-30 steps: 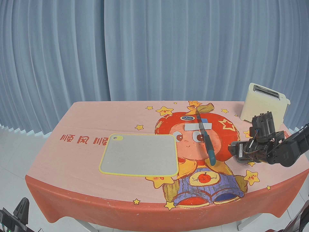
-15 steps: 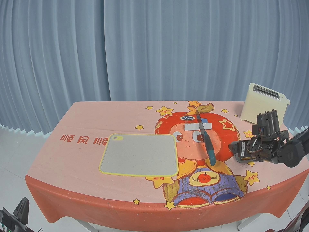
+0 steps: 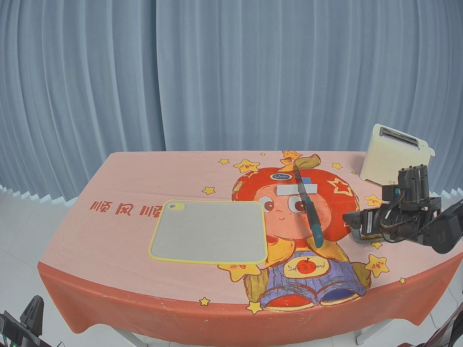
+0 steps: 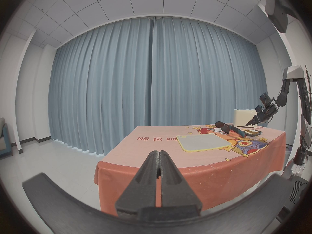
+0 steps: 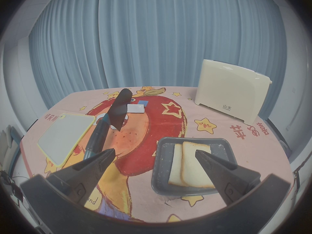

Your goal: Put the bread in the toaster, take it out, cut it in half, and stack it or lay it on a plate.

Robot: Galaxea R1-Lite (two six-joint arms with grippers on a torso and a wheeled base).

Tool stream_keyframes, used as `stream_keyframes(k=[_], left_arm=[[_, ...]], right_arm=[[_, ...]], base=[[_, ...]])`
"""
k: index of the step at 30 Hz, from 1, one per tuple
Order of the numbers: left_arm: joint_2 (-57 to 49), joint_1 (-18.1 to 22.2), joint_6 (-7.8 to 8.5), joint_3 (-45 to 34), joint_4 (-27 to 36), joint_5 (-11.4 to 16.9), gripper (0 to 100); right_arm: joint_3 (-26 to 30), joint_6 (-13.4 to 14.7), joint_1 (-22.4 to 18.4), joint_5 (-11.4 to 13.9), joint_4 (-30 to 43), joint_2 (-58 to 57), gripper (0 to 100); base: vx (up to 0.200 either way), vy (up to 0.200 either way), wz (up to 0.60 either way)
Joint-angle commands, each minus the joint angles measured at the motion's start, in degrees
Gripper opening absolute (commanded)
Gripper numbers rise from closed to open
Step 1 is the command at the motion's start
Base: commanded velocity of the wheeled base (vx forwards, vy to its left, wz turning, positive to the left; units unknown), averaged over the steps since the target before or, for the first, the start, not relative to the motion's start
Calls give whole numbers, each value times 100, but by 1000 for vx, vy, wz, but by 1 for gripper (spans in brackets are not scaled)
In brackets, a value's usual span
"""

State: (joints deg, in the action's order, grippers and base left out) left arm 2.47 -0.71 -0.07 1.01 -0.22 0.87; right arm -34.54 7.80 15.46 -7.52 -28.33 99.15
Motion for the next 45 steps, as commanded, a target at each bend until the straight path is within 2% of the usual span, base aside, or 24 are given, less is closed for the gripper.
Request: stream_keyframes(k=[1, 21, 30, 45], left_arm=[[7, 0, -1, -101, -4, 1, 0], [7, 0, -1, -101, -4, 1, 0], [7, 0, -1, -101, -4, 1, 0], [7, 0, -1, -101, -4, 1, 0]], right_arm=[[35, -16, -78, 31, -6, -106, 100], [-27, -86, -350, 31, -32, -247, 100], [87, -112, -500, 31, -647, -220, 100], [184, -139, -579, 31, -665, -317, 100]], base=[[0, 0, 0], [0, 0, 0], [0, 0, 0], [0, 0, 0]])
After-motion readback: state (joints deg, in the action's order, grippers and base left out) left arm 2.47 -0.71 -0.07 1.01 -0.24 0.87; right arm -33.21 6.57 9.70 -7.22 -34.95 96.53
